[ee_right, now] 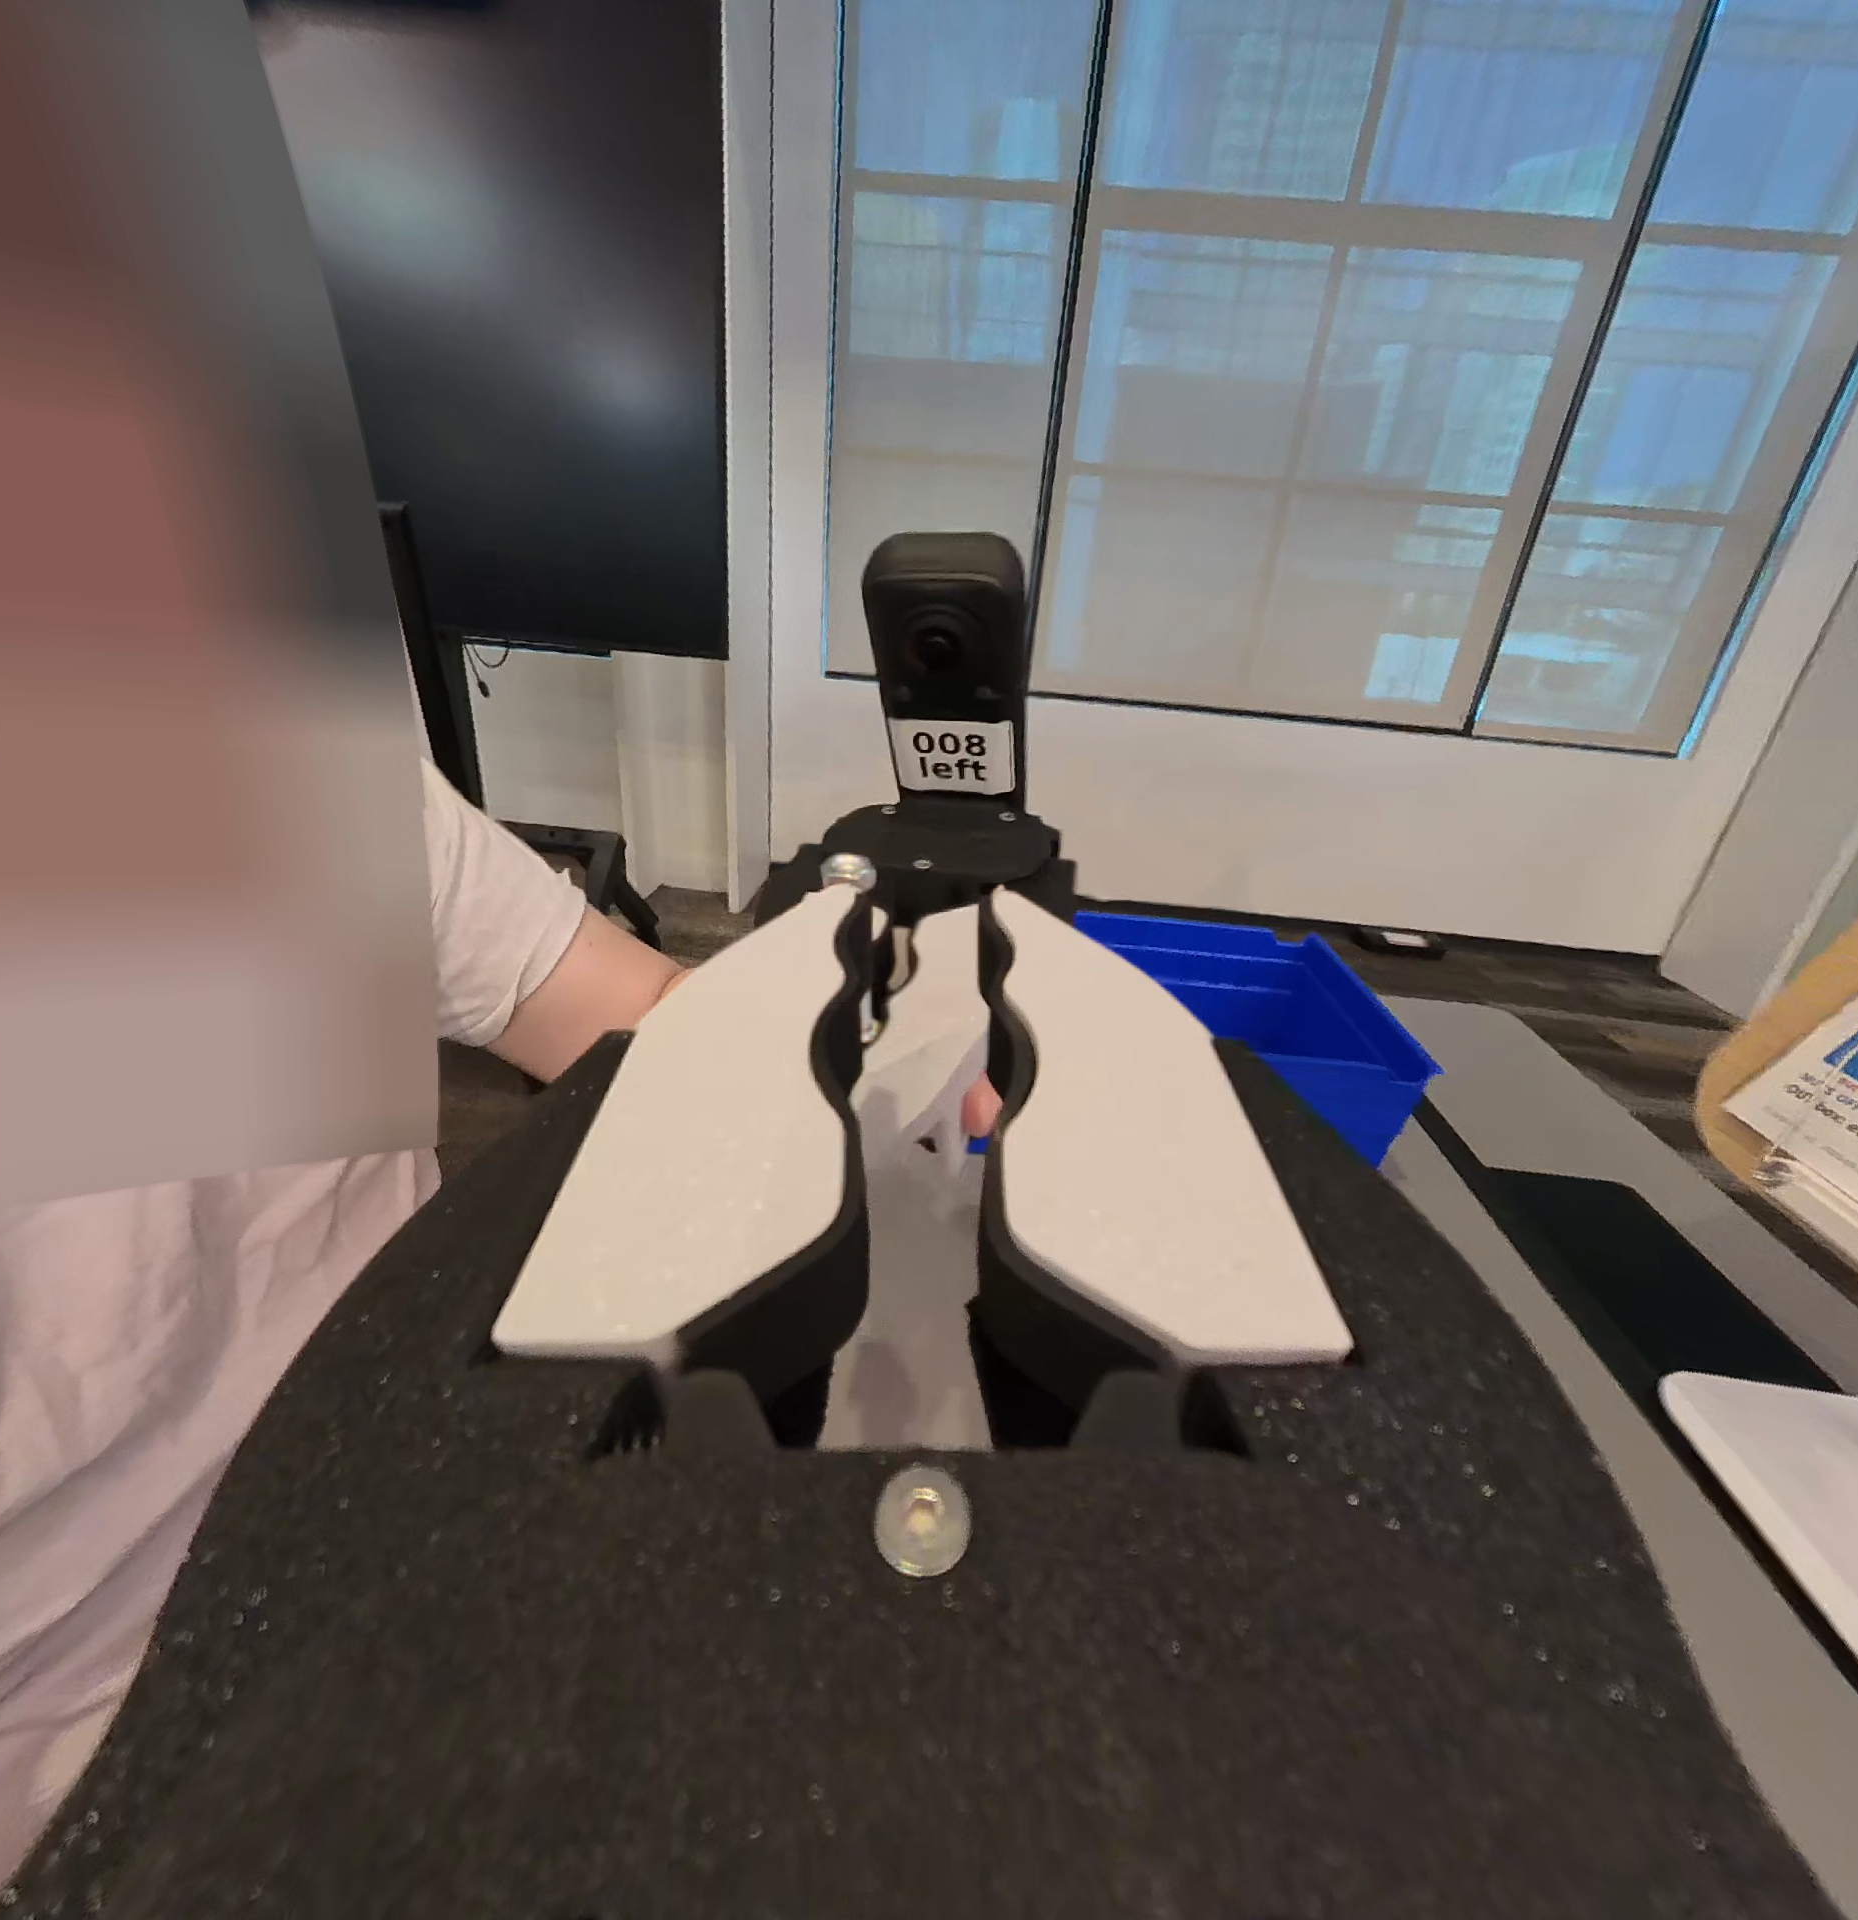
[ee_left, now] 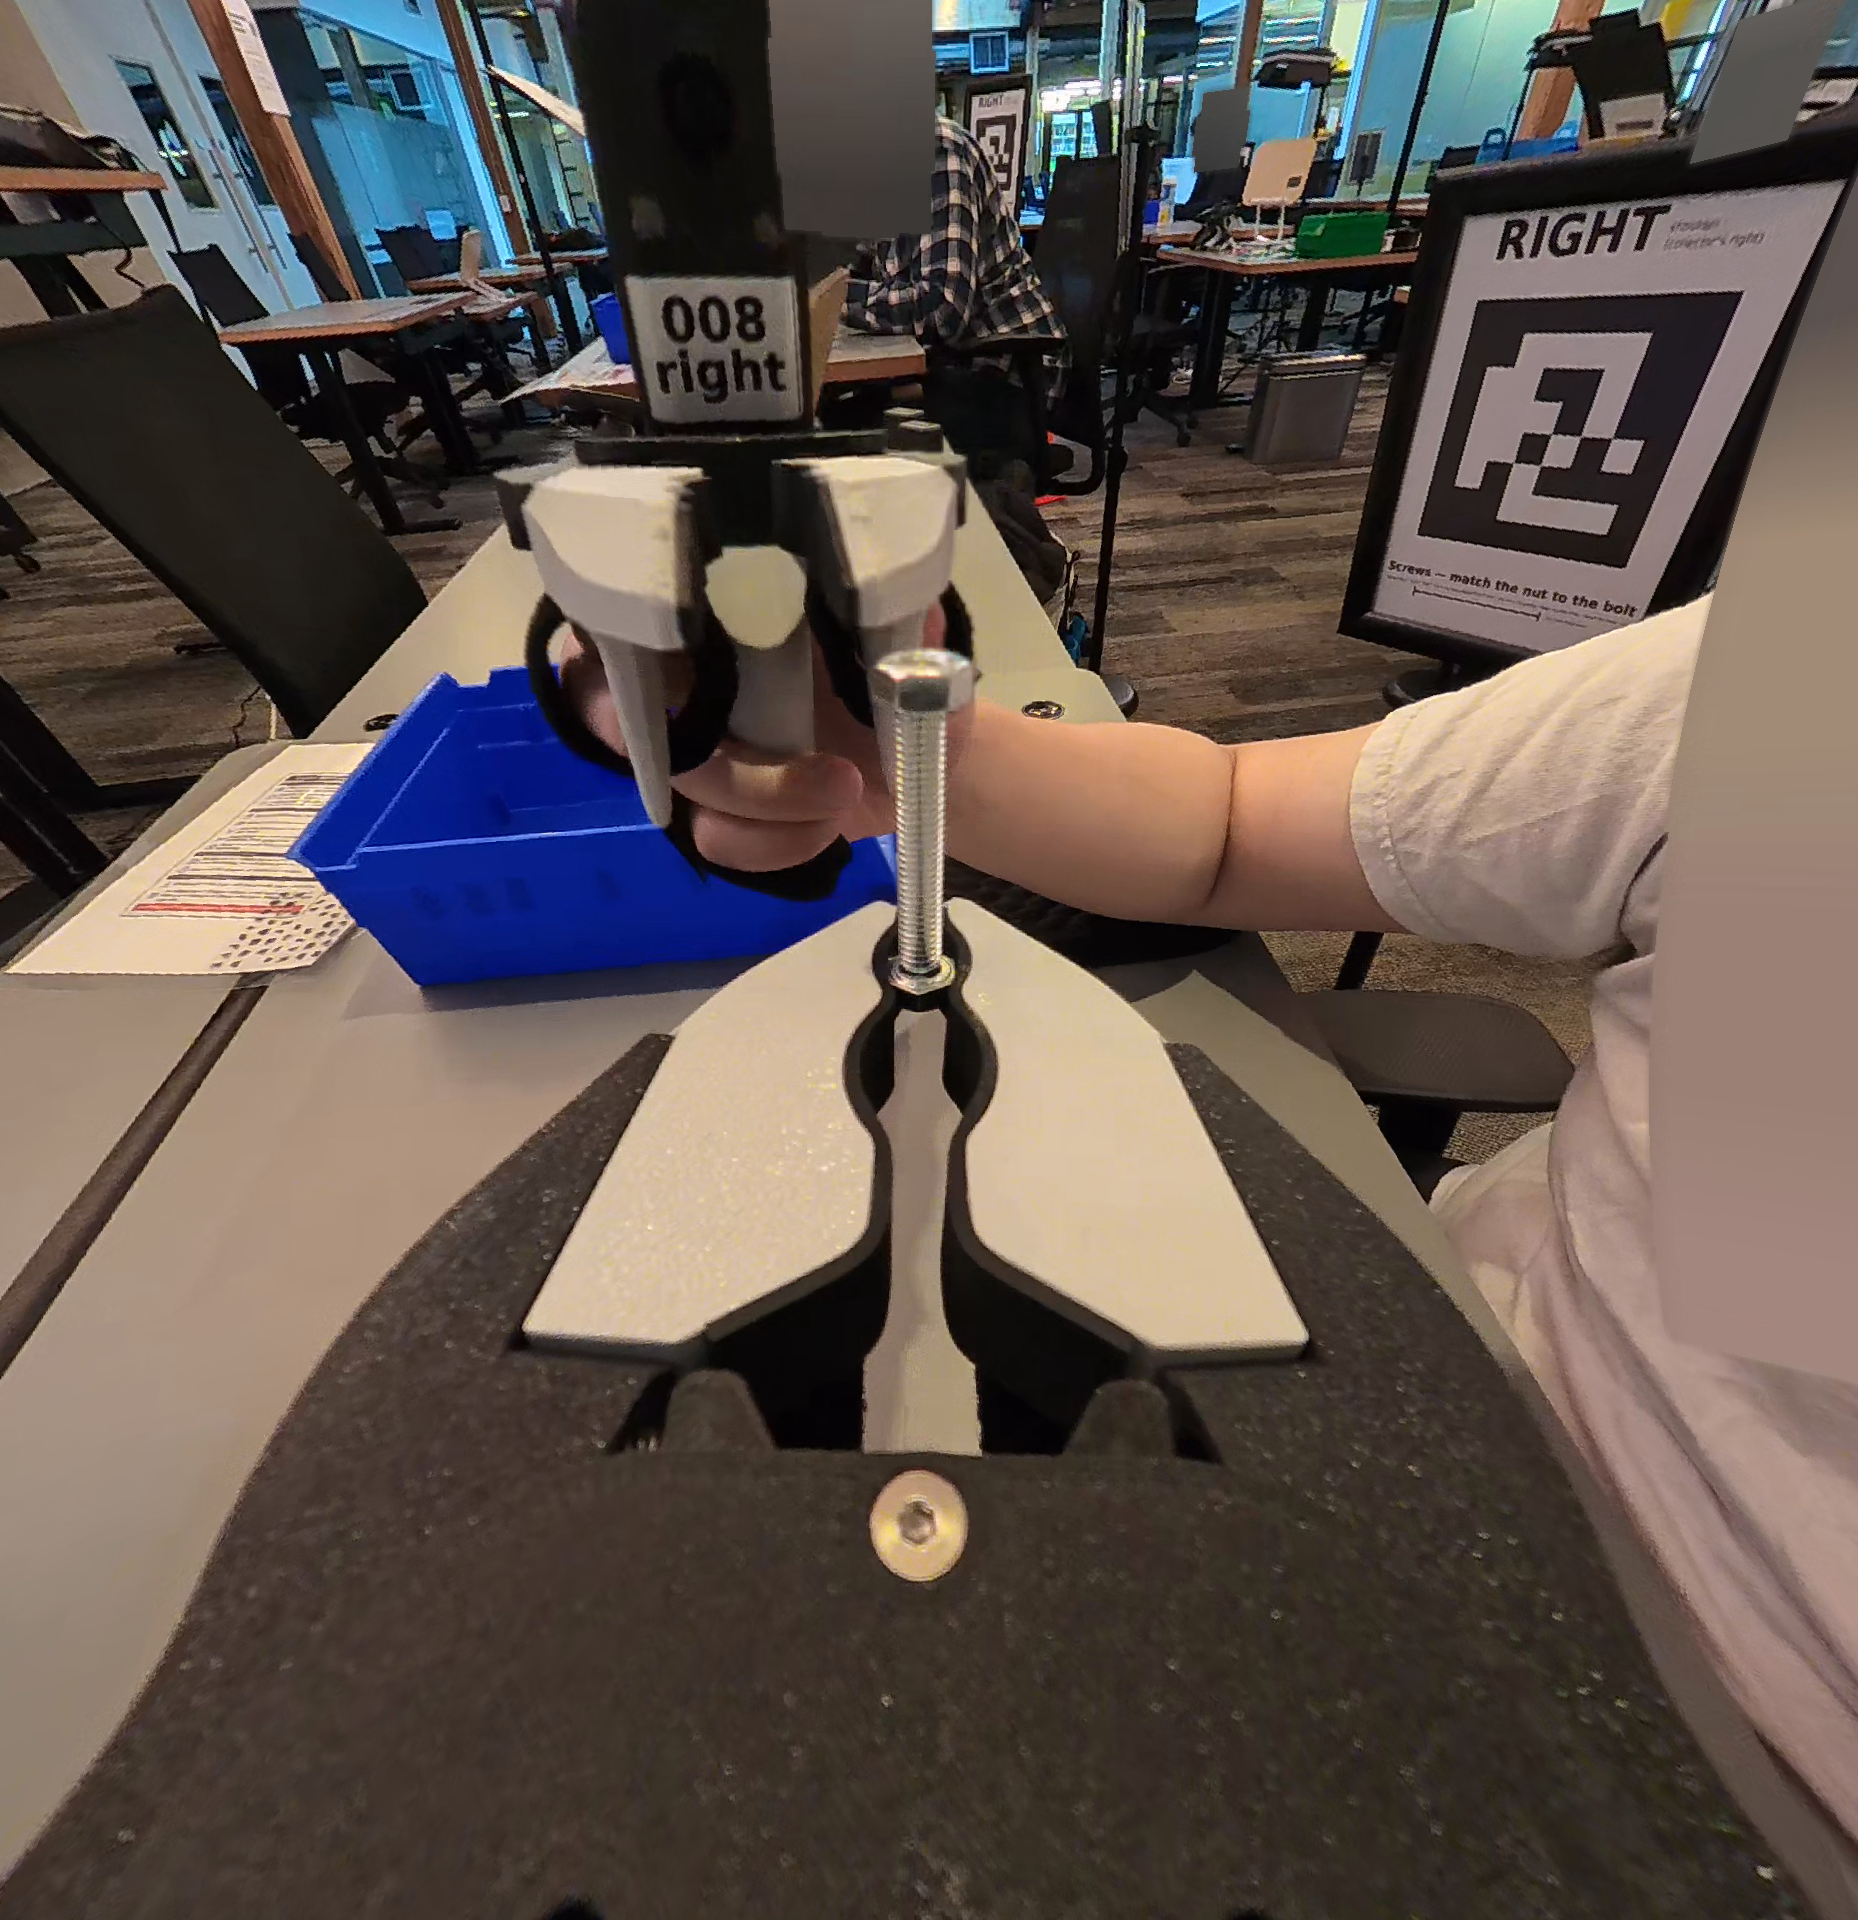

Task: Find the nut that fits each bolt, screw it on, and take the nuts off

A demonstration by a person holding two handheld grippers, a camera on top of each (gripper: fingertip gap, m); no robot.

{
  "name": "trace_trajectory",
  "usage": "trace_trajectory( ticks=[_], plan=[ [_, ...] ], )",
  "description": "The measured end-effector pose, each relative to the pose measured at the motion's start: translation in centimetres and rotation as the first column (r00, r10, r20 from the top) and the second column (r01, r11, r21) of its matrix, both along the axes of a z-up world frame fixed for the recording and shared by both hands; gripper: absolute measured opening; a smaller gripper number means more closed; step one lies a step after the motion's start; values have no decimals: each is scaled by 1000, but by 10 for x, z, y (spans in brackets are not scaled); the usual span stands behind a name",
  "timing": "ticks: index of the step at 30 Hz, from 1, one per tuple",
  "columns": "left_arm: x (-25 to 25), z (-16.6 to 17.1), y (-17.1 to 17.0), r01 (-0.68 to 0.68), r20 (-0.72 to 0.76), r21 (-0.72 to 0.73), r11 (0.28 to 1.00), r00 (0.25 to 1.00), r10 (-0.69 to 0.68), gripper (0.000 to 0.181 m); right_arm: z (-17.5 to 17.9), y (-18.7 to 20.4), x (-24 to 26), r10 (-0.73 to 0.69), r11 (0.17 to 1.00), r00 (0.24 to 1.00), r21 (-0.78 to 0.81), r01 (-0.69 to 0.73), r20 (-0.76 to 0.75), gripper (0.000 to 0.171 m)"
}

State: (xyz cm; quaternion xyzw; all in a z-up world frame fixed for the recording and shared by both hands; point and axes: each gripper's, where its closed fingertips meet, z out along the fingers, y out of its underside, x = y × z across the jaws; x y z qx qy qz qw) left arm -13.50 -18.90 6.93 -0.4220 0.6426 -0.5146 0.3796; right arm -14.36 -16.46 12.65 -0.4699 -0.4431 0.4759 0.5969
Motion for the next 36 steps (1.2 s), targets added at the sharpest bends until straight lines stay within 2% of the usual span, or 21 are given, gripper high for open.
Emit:
trace_trajectory(
  ticks=[2, 3, 4, 5, 6, 7, 9, 11, 13, 17, 20, 23, 27, 36],
  plan=[
    [-1, 2, 1, -5, 6, 2, 1000, 1000, 5, 3, 0, 16, 10, -113, 993, 994, 20, 113, -3, 21],
    [-2, 3, 2, -8, 6, 5, 1000, 1000, 8, 3, -2, 32, 18, -231, 973, 973, 29, 231, 4, 22],
    [-2, 3, 3, -13, 6, 7, 1000, 1000, 13, 3, -4, 54, 32, -394, 918, 919, 44, 393, 20, 27],
    [-3, 4, 4, -19, 7, 9, 1000, 1000, 19, 3, -7, 75, 52, -575, 817, 817, 75, 571, 38, 31],
    [-4, 5, 6, -25, 9, 9, 1000, 1000, 25, 3, -10, 91, 76, -729, 683, 682, 125, 719, 56, 31],
    [-4, 5, 7, -29, 10, 7, 1000, 1000, 29, 3, -12, 102, 98, -840, 541, 539, 187, 820, 67, 31],
    [-5, 7, 9, -35, 10, 4, 999, 999, 35, 3, -11, 110, 133, -953, 300, 296, 300, 906, 58, 32],
    [-6, 7, 11, -43, 10, 9, 999, 999, 43, 3, -9, 111, 152, -988, 156, 145, 362, 919, 56, 34],
    [-7, 7, 11, -45, 6, 16, 999, 999, 45, 3, -14, 115, 162, -992, 101, 63, 372, 923, 113, 36],
    [-7, 7, 10, -47, 2, 27, 999, 999, 47, 3, -26, 122, 178, -981, 78, 20, 300, 951, 192, 34],
    [-7, 6, 10, -47, -4, 32, 998, 999, 47, 3, -26, 122, 201, -979, 11, -42, 259, 966, 199, 33],
    [-6, 3, 11, -44, -16, 32, 999, 999, 45, 3, -15, 116, 223, -987, -56, -88, 235, 970, 131, 25],
    [-4, -1, 14, -48, -28, 23, 999, 998, 49, 3, -8, 109, 249, -973, -172, -208, 284, 943, 102, 29],
    [-2, -7, 17, -55, -42, 16, 998, 998, 56, 3, -14, 113, 250, -969, -169, -213, 294, 941, 123, 31]
  ],
)
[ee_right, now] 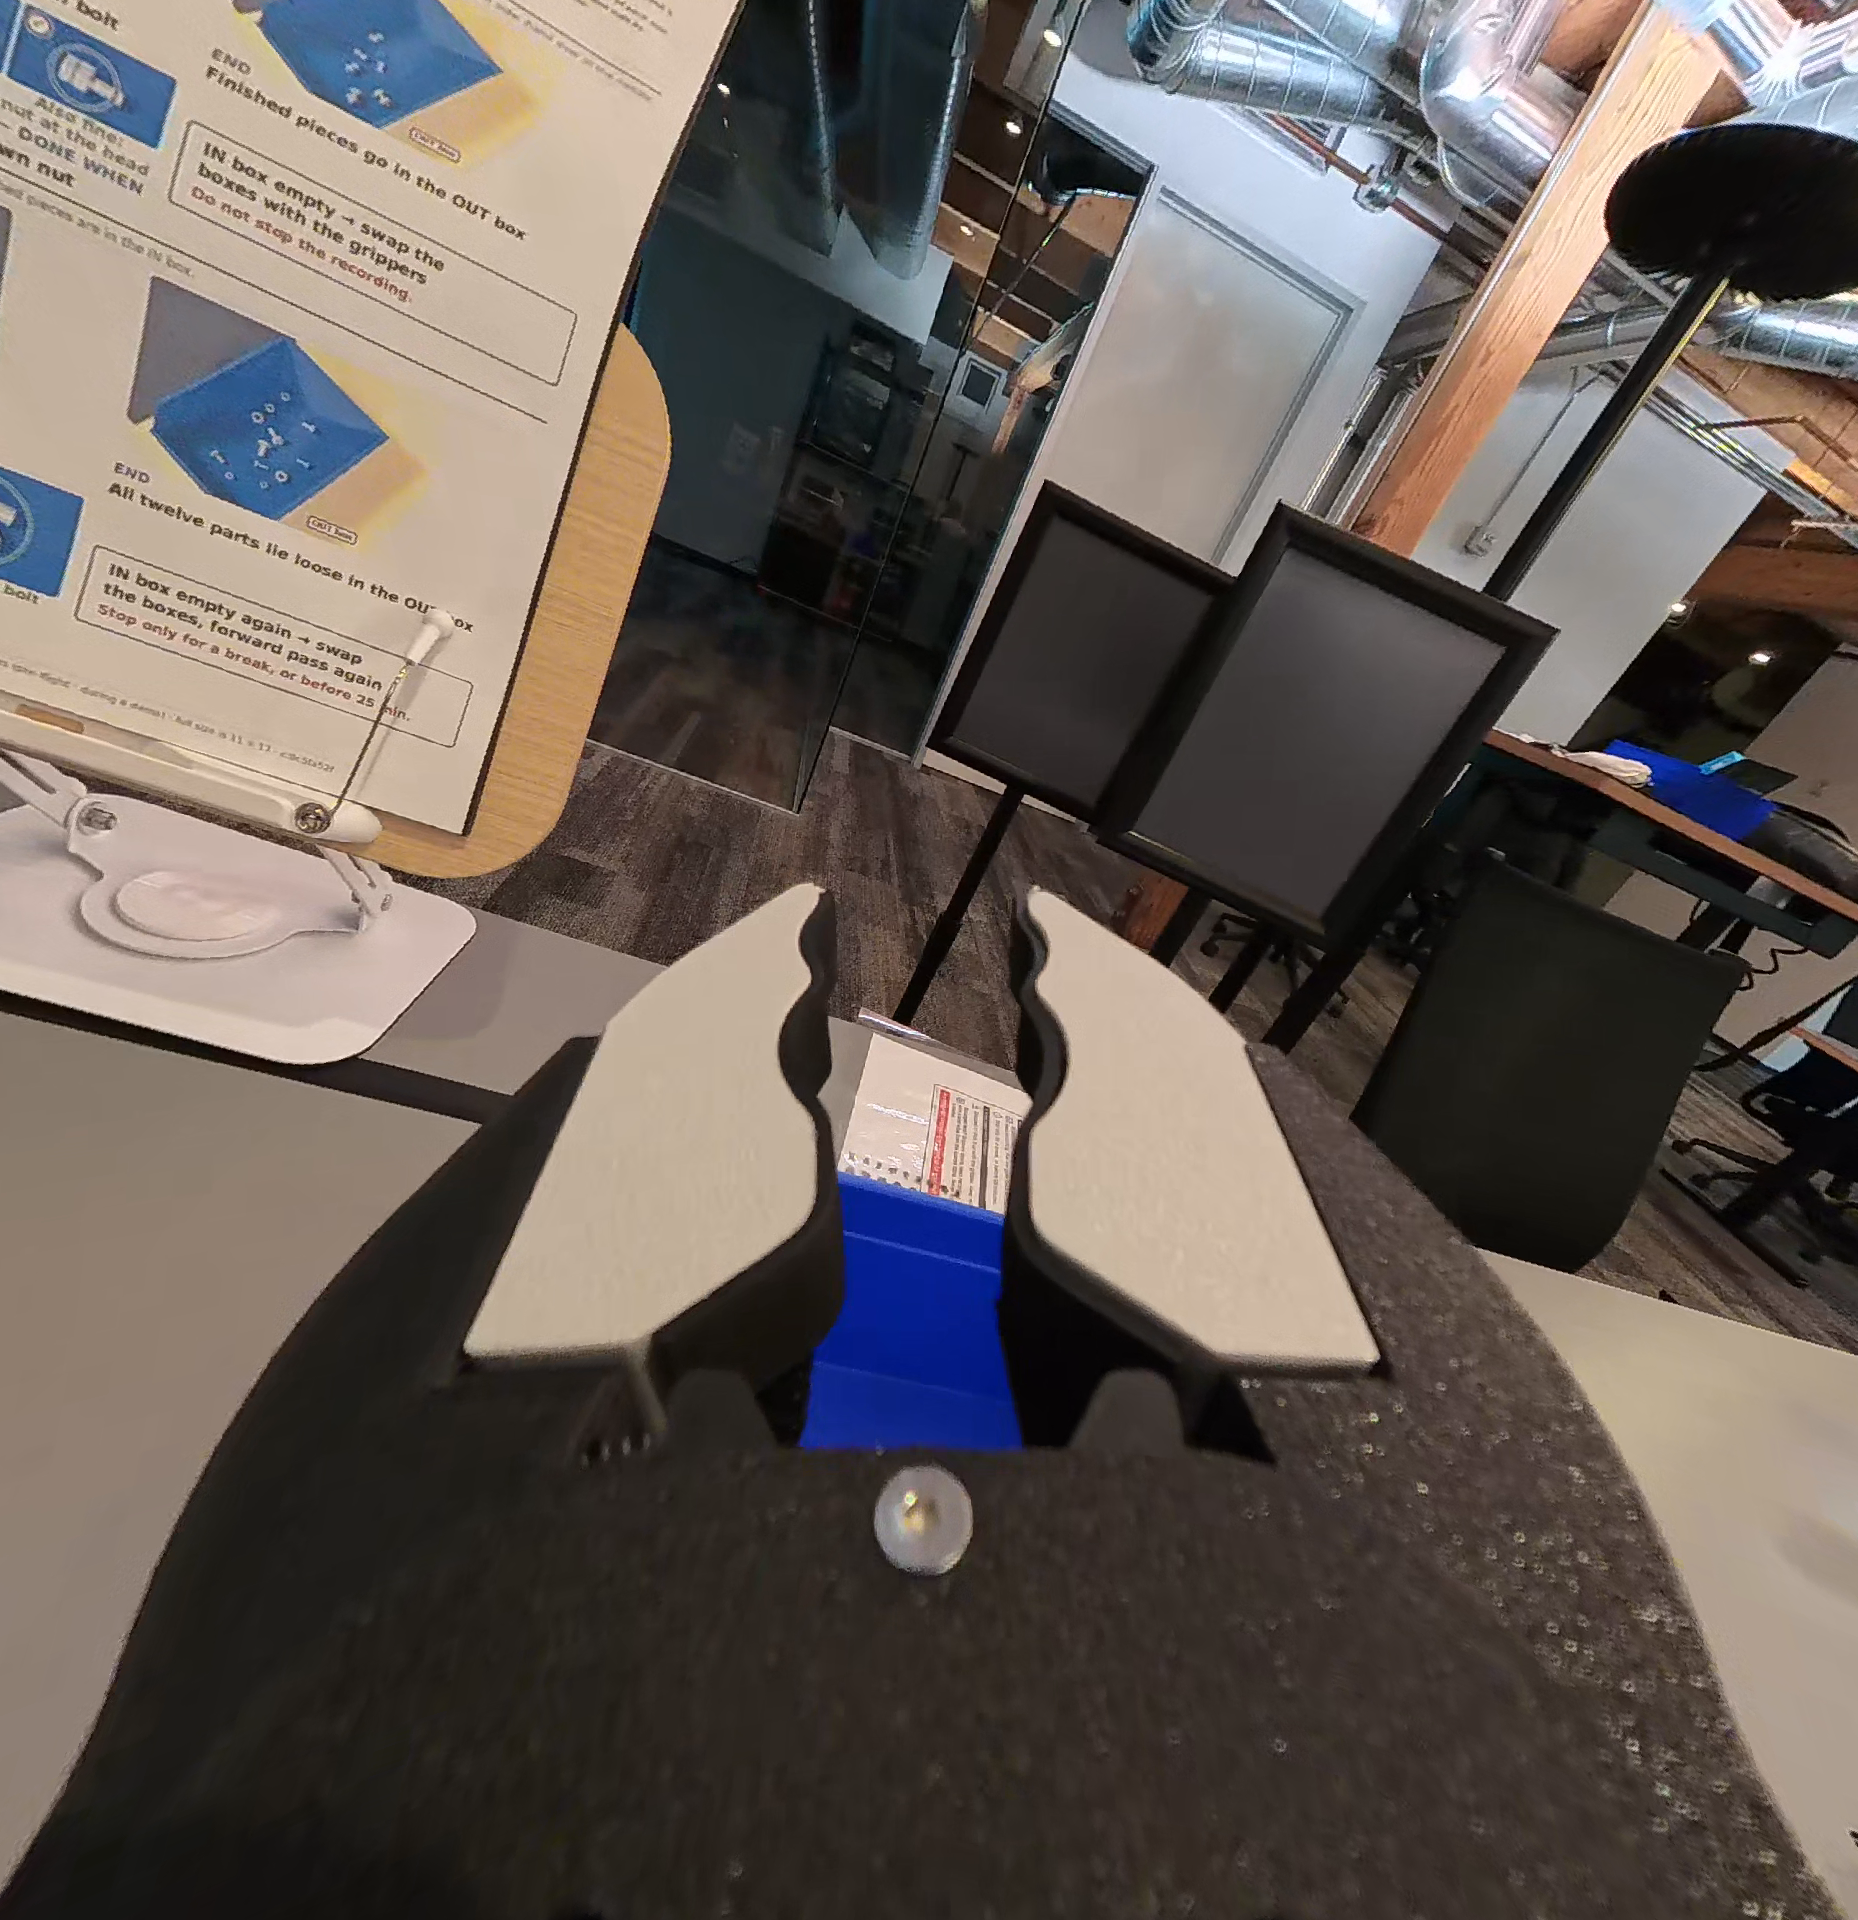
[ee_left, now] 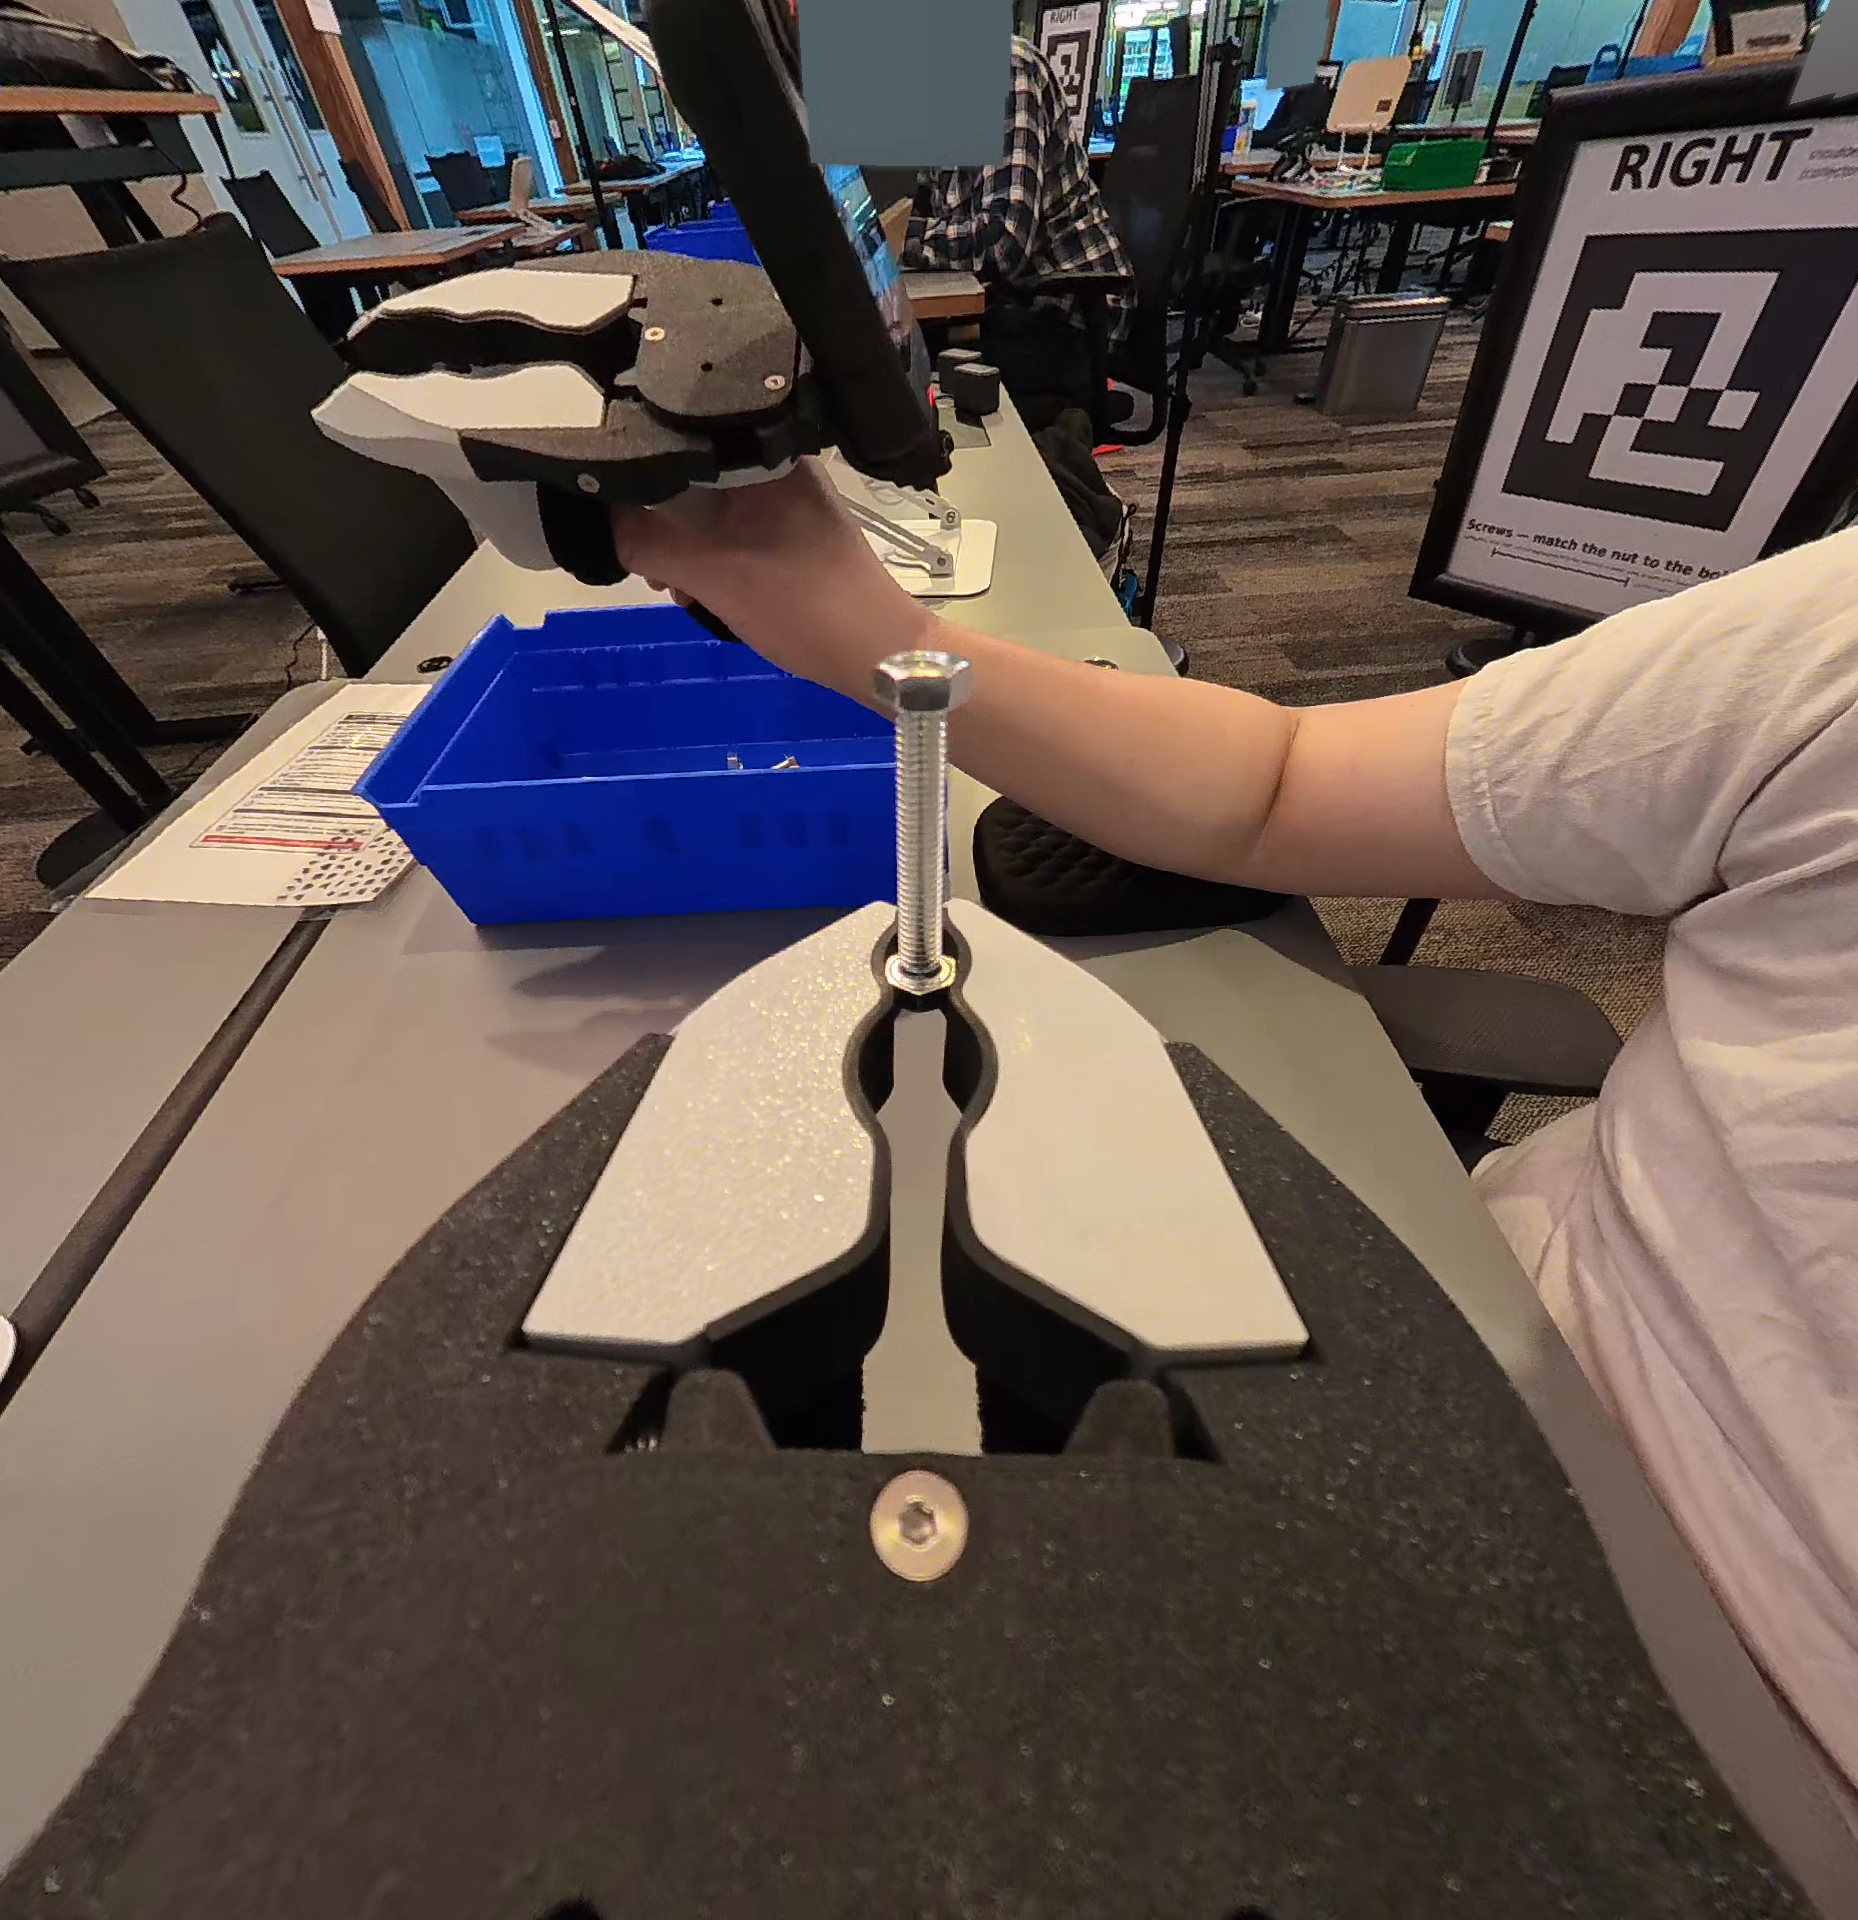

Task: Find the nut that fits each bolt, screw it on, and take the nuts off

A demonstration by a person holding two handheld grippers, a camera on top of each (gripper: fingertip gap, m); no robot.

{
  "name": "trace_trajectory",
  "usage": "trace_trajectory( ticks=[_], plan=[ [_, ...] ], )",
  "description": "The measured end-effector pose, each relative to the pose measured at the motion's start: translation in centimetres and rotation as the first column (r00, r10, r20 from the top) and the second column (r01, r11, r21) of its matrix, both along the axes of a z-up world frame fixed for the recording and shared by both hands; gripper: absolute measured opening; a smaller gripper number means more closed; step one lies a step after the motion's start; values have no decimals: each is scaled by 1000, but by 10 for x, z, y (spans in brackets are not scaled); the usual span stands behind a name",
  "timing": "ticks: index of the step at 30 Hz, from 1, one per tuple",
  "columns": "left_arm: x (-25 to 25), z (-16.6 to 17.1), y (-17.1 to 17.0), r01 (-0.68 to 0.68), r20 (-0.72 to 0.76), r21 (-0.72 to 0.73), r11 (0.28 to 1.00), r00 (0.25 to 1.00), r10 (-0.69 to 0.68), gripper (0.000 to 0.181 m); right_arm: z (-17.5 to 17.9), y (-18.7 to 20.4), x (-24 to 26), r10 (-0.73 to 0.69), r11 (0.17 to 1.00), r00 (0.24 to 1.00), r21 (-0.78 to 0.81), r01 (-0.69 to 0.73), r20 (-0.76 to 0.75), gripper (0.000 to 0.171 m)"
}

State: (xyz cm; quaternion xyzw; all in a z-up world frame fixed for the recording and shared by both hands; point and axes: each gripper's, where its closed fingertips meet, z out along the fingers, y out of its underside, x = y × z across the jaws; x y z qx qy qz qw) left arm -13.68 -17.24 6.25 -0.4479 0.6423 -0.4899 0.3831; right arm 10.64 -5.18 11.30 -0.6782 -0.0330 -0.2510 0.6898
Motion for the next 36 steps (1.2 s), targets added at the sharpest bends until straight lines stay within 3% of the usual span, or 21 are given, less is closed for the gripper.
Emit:
trace_trajectory(
  ticks=[36],
  plan=[
    [8, -13, 23, -113, -42, -23, 993, 993, 112, 3, -15, 12, -44, 81, 993, 992, -88, -72, 100, 32]
  ],
)
